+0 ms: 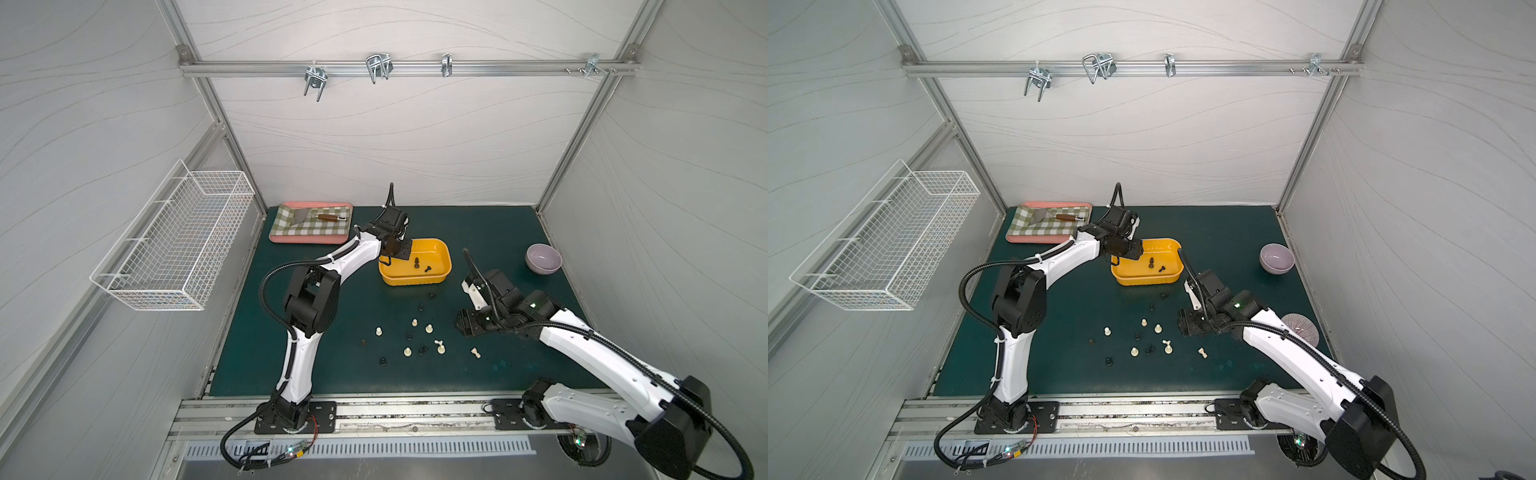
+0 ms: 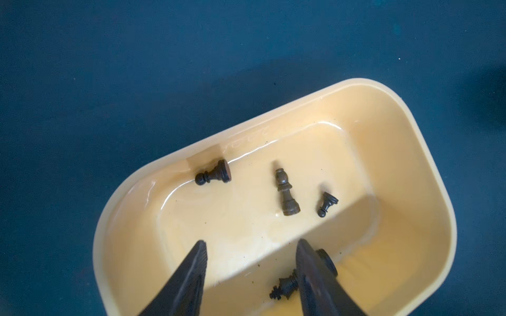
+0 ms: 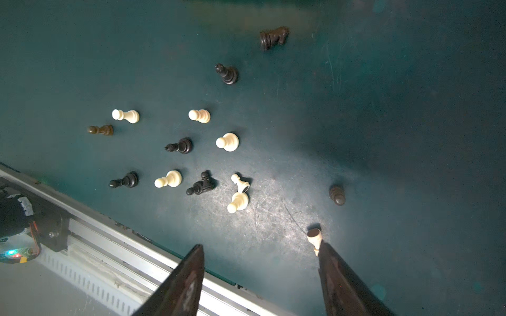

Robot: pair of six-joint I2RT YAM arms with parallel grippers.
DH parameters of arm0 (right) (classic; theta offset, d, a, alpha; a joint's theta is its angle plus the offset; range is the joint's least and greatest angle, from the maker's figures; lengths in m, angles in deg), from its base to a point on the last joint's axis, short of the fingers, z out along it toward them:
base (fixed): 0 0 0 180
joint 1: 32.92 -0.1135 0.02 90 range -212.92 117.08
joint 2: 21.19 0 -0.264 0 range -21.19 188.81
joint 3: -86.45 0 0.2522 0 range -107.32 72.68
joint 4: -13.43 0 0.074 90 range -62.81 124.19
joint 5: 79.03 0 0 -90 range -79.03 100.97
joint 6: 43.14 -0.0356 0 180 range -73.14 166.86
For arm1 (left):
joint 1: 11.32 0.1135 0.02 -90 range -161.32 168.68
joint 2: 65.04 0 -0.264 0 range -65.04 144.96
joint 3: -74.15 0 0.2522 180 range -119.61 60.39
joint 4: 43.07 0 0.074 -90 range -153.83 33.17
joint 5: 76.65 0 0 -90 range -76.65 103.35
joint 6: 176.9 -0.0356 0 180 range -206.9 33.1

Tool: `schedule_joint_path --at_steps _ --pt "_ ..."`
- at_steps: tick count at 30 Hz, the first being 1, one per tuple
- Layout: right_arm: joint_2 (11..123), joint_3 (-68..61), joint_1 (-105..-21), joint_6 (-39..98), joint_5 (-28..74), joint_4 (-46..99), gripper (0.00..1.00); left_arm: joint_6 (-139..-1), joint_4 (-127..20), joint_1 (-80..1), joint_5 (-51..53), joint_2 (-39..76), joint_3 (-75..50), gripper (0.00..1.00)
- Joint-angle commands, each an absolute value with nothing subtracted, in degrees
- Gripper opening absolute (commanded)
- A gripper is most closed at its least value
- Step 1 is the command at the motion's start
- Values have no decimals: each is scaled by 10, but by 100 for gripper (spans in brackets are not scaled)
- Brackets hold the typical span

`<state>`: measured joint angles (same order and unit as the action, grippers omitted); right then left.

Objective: Put the chess pieces into the storage box
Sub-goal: Place the chess piece in the storage box, then pick up the chess piece at the center of the board.

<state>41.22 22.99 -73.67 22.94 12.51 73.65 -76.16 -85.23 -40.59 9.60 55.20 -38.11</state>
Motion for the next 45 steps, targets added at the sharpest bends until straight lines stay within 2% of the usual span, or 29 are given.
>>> schedule_joint_path --at_steps 1,10,17,39,45 --pt "435 232 -749 240 129 731 65 -743 -817 -404 73 506 -357 54" --pt "539 203 -794 241 129 667 60 -764 -805 -404 95 408 -226 55" --pt "606 180 -806 244 132 640 50 -749 -779 -404 90 339 -147 56" --pt "728 148 -826 256 139 608 29 -744 -782 -404 72 300 -108 57" --pt "740 148 -826 256 136 598 27 -744 -781 -404 71 296 -102 57"
